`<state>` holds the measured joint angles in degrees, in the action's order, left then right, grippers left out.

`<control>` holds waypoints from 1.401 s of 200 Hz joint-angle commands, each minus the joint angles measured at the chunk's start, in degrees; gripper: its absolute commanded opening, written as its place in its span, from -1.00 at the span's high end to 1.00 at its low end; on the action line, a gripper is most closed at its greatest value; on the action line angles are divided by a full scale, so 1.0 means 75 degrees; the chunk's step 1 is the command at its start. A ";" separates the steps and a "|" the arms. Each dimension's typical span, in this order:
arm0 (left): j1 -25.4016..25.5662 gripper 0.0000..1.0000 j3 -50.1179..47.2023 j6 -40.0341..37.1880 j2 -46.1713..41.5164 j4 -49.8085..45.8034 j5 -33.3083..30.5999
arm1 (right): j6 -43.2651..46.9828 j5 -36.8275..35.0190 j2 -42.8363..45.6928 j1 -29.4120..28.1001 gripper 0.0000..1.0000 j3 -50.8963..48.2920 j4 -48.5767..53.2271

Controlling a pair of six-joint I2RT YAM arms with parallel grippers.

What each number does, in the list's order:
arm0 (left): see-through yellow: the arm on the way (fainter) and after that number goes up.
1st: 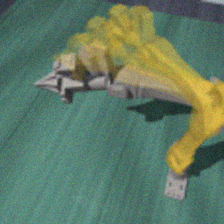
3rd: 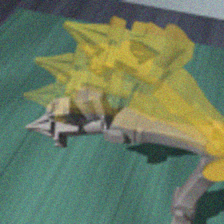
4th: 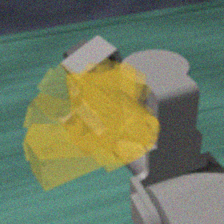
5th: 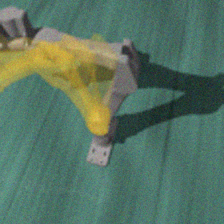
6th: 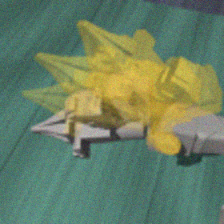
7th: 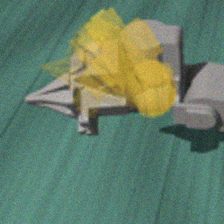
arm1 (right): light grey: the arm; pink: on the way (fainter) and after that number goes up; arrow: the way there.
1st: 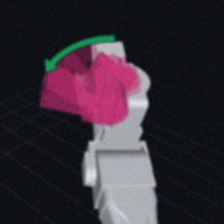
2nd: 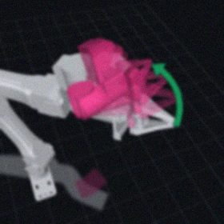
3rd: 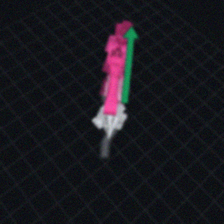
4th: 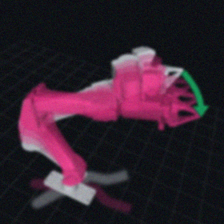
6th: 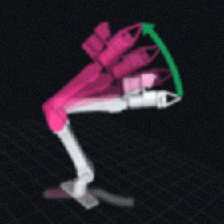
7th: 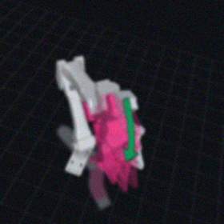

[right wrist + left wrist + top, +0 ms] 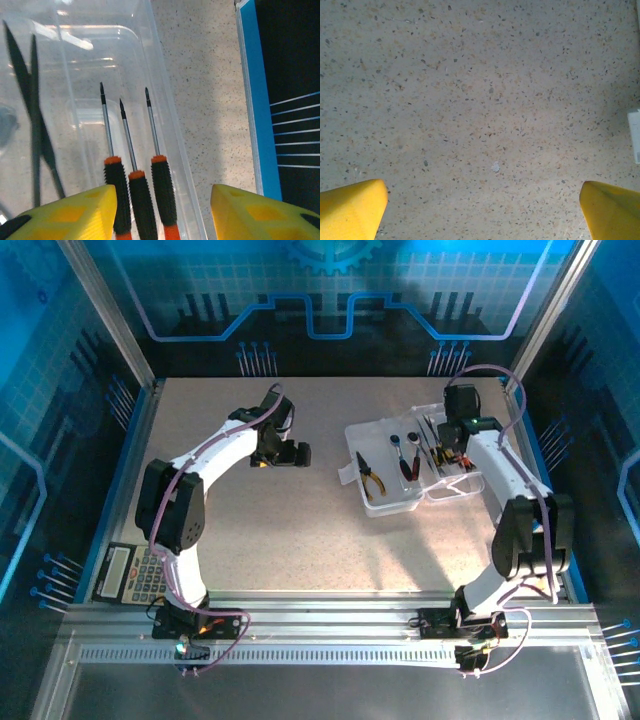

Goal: Pack the tool kit

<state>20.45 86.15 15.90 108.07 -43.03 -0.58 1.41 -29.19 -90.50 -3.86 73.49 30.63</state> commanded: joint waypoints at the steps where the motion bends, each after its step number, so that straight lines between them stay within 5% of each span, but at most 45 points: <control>1: -0.0050 -0.98 0.0164 -0.0071 0.0063 0.0061 0.0298 | -0.0330 0.0781 0.0845 -0.0080 -0.17 -0.0210 0.0387; 67: 0.0027 -0.99 -0.0182 0.0056 -0.0119 0.0331 0.0563 | -0.0811 0.3759 0.1356 -0.0315 -0.39 -0.1301 0.0233; 147: 0.0039 -0.99 -0.0400 0.0078 -0.0300 0.0410 0.0654 | -0.1249 0.3781 0.1221 -0.0850 -0.14 -0.1777 0.0153; 280: 0.0038 -0.98 -0.0422 -0.0046 -0.0332 0.0390 0.0658 | -0.1976 0.3674 0.0676 -0.1841 -0.06 -0.1659 0.0067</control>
<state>20.51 83.99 16.12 107.94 -40.18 2.90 -11.70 -1.72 -84.90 -16.86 58.63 29.21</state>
